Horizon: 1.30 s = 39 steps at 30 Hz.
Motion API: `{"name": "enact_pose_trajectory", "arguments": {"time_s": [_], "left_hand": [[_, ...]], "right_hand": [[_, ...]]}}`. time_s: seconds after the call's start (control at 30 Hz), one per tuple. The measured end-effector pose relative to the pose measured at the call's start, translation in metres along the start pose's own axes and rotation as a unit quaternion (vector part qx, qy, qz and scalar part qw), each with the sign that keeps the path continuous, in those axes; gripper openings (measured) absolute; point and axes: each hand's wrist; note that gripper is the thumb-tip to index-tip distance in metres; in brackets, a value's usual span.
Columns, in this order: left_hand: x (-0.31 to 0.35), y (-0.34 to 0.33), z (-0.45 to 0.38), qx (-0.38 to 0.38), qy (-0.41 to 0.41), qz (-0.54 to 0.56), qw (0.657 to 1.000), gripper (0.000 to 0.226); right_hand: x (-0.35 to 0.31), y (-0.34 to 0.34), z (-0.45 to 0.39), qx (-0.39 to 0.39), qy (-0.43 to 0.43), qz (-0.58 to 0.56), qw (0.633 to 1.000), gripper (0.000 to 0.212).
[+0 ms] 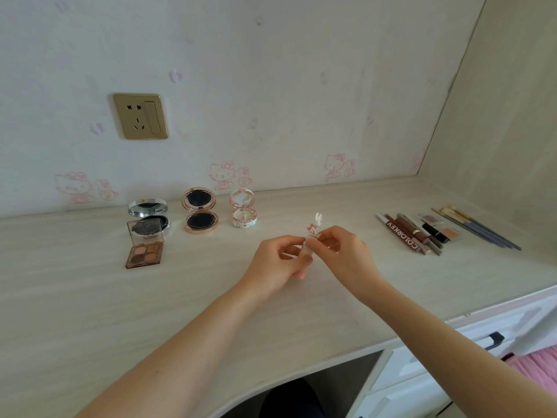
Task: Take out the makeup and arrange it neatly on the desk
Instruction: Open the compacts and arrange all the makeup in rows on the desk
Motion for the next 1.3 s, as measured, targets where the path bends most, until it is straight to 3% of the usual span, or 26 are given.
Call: {"name": "enact_pose_trajectory", "arguments": {"time_s": [0.17, 0.27, 0.37, 0.53, 0.73, 0.93, 1.13, 1.3], "left_hand": [[0.0, 0.004, 0.008, 0.0, -0.074, -0.107, 0.991, 0.02], [-0.005, 0.012, 0.019, 0.041, -0.109, -0.148, 0.982, 0.023], [-0.011, 0.019, 0.028, 0.097, -0.149, -0.214, 0.96, 0.036], [-0.016, 0.03, 0.042, 0.143, -0.233, -0.287, 0.918, 0.026], [-0.012, 0.041, 0.049, 0.178, -0.28, -0.223, 0.917, 0.022], [-0.012, 0.051, 0.048, 0.138, -0.207, -0.136, 0.959, 0.018], [-0.016, 0.052, 0.045, 0.124, -0.207, -0.151, 0.959, 0.021], [-0.014, 0.056, 0.045, 0.134, -0.247, -0.194, 0.94, 0.024]], "right_hand": [[-0.006, -0.002, 0.001, -0.033, -0.019, -0.07, 0.997, 0.022], [-0.01, -0.008, 0.005, -0.066, -0.028, -0.148, 0.986, 0.02], [-0.016, -0.016, 0.007, -0.083, -0.054, -0.207, 0.973, 0.018], [-0.025, -0.027, 0.013, -0.105, -0.043, -0.215, 0.97, 0.014], [-0.036, -0.027, 0.014, -0.109, 0.021, -0.211, 0.971, 0.012], [-0.037, -0.022, 0.01, -0.142, 0.102, -0.194, 0.965, 0.011], [-0.032, -0.007, 0.003, -0.225, 0.092, -0.214, 0.946, 0.018], [-0.038, -0.004, -0.002, -0.187, 0.054, -0.105, 0.975, 0.022]]}}
Point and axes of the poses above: each hand's wrist, its own z-axis away from the middle knuckle, its own y-axis out of the back of the hand, x = y × z, and after that the axes turned 9 degrees about z, right-handed
